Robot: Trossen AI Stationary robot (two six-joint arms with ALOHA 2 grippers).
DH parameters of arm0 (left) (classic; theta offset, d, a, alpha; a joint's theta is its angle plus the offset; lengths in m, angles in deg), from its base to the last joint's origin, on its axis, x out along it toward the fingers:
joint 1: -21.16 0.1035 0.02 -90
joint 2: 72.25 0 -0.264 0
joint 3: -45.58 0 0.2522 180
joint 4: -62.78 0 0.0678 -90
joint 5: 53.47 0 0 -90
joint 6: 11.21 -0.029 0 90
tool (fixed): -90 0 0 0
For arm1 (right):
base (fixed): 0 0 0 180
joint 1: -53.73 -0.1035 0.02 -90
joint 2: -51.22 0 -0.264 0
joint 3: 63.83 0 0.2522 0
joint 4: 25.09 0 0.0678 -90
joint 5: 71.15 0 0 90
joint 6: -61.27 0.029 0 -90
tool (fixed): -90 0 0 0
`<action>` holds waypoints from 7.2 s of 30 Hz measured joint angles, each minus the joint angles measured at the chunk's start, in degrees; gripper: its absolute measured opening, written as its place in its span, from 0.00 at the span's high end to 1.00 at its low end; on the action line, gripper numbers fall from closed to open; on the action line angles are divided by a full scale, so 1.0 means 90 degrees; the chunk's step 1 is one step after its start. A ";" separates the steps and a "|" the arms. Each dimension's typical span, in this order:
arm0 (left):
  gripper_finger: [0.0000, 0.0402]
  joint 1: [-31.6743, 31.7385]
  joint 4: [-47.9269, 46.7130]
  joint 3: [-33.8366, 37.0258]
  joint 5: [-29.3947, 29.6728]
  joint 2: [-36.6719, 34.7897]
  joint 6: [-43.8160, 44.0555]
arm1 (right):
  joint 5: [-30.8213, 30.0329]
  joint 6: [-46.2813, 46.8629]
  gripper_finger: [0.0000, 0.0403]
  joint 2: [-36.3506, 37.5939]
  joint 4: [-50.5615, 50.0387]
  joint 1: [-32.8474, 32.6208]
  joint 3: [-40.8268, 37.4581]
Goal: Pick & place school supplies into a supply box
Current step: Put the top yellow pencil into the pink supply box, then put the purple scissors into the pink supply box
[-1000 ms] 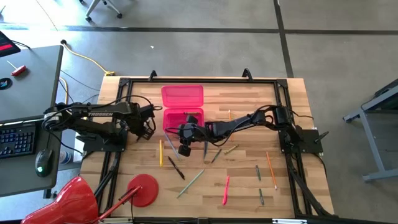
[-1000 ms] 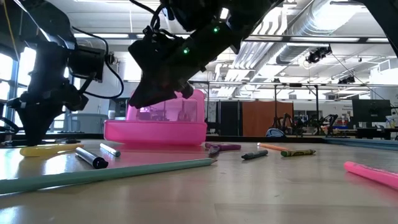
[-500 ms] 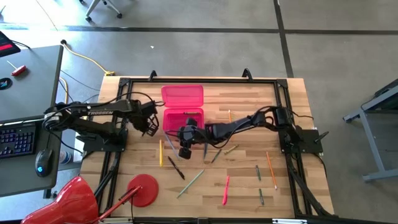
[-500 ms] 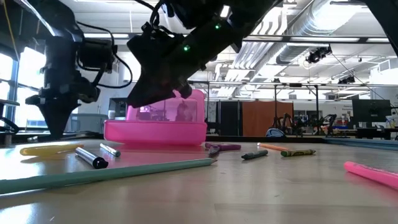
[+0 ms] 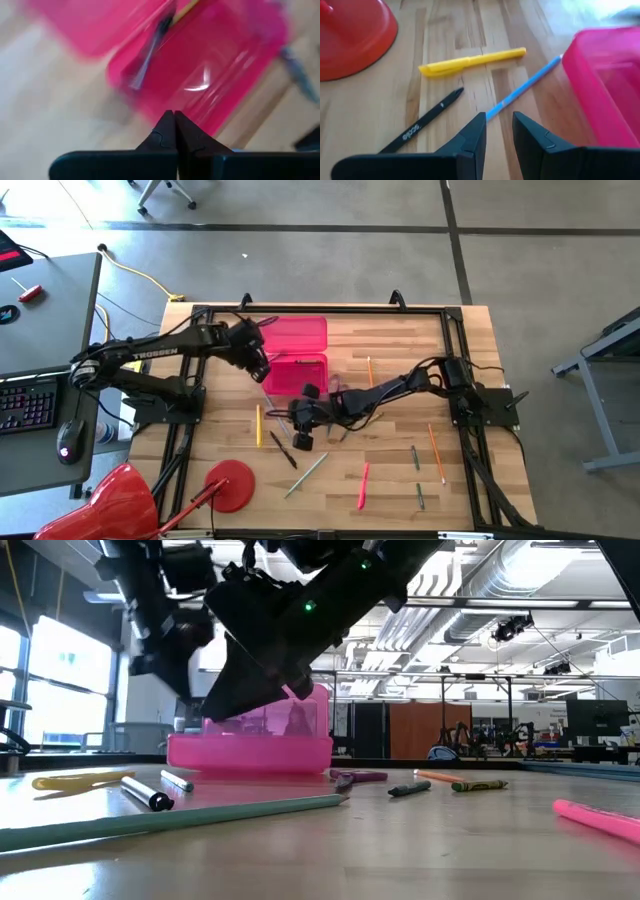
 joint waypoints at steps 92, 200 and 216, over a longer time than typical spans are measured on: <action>0.75 -0.0002 0.1350 -0.1140 -0.0551 0.1377 -0.1714 | -0.3878 0.6737 0.82 0.0929 -0.4752 0.1060 -0.2188; 0.75 0.0000 -0.2829 -0.3573 0.2606 -0.0540 -0.0713 | 0.0021 -0.1149 0.79 -0.0928 0.1600 0.1924 0.0308; 0.75 -0.0002 -0.2778 -0.3573 0.2730 0.0019 -0.0854 | -0.1707 0.0683 0.79 0.0950 -0.3325 0.0881 0.0325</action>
